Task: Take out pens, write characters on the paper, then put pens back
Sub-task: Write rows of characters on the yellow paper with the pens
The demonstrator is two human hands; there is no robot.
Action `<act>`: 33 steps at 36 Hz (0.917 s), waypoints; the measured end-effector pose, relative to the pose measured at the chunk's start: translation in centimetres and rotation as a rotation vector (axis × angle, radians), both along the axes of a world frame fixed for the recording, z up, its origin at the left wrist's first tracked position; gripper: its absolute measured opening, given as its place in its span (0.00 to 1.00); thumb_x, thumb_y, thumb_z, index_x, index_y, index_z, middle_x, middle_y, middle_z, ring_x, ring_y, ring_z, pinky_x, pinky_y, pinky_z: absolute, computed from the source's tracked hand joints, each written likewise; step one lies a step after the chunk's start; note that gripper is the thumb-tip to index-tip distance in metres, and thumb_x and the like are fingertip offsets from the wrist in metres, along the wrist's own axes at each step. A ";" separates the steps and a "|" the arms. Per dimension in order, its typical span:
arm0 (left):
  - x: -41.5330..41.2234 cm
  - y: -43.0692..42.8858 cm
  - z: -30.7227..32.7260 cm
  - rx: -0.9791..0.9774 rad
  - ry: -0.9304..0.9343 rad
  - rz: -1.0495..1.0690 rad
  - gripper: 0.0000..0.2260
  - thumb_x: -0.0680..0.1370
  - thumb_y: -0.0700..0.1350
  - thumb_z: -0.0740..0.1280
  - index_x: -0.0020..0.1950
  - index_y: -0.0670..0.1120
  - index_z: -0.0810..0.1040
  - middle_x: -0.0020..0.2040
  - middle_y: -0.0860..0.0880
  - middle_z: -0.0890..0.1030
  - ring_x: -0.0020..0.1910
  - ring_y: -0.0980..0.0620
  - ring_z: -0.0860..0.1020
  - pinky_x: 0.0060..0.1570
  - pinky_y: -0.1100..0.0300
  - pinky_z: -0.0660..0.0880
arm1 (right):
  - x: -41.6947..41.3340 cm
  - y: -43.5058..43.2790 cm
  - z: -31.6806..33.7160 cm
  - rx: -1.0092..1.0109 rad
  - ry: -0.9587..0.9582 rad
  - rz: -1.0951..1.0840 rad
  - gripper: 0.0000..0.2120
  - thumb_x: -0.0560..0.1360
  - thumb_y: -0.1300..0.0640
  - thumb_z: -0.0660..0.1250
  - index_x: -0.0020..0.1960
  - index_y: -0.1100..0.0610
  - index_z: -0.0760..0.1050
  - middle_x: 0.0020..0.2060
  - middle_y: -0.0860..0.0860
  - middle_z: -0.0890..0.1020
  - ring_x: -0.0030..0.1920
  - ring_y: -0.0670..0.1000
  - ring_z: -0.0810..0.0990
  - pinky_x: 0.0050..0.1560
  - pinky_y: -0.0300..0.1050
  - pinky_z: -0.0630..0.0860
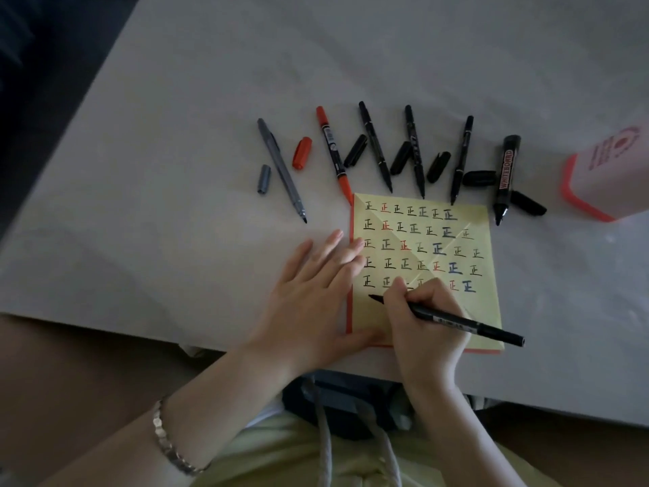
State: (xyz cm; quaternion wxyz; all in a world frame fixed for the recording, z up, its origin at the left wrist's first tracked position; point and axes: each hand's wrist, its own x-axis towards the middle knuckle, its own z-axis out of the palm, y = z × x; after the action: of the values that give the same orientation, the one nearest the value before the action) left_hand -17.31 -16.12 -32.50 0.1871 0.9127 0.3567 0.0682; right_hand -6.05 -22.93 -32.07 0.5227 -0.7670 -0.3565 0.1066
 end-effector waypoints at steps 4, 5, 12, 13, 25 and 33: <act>0.0 0.0 -0.1 0.002 -0.015 0.005 0.39 0.67 0.70 0.60 0.68 0.45 0.68 0.72 0.51 0.66 0.73 0.53 0.54 0.70 0.51 0.48 | 0.0 0.2 -0.2 -0.002 -0.034 0.023 0.14 0.66 0.62 0.67 0.25 0.64 0.66 0.19 0.44 0.67 0.22 0.39 0.67 0.24 0.26 0.62; 0.0 0.0 0.0 -0.001 -0.017 0.006 0.39 0.67 0.71 0.60 0.68 0.45 0.68 0.72 0.50 0.66 0.73 0.53 0.54 0.70 0.51 0.48 | 0.0 0.2 -0.1 -0.002 -0.038 0.026 0.14 0.66 0.63 0.67 0.25 0.64 0.66 0.19 0.44 0.66 0.22 0.39 0.67 0.24 0.26 0.62; 0.1 0.0 0.0 -0.015 -0.017 0.004 0.39 0.67 0.71 0.58 0.68 0.45 0.67 0.72 0.50 0.65 0.73 0.53 0.53 0.70 0.51 0.47 | 0.0 0.3 -0.2 0.006 -0.033 0.022 0.16 0.66 0.56 0.65 0.25 0.63 0.67 0.19 0.44 0.67 0.22 0.41 0.67 0.24 0.28 0.62; 0.1 0.0 0.0 -0.016 -0.018 0.005 0.39 0.67 0.71 0.58 0.68 0.45 0.68 0.72 0.50 0.65 0.73 0.53 0.53 0.70 0.51 0.47 | 0.0 0.3 -0.2 0.003 -0.032 0.022 0.15 0.66 0.56 0.65 0.25 0.63 0.67 0.19 0.44 0.67 0.22 0.41 0.67 0.24 0.28 0.62; 0.0 0.0 -0.1 -0.002 -0.023 0.007 0.39 0.66 0.70 0.60 0.68 0.45 0.68 0.72 0.50 0.65 0.73 0.52 0.54 0.70 0.50 0.50 | 0.0 0.3 -0.4 -0.034 -0.034 -0.026 0.14 0.65 0.63 0.67 0.24 0.62 0.66 0.18 0.41 0.65 0.22 0.41 0.67 0.24 0.27 0.62; 0.0 0.0 0.0 0.000 -0.019 0.009 0.39 0.66 0.70 0.62 0.68 0.45 0.68 0.72 0.51 0.65 0.73 0.52 0.54 0.70 0.51 0.48 | 0.0 0.2 -0.4 -0.020 0.022 -0.005 0.13 0.65 0.62 0.66 0.24 0.60 0.66 0.23 0.44 0.74 0.21 0.42 0.68 0.24 0.28 0.62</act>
State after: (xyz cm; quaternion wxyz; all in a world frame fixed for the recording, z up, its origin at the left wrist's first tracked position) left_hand -17.33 -16.11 -32.49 0.1903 0.9104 0.3591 0.0778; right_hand -6.04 -22.71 -32.50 0.5191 -0.7719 -0.3478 0.1175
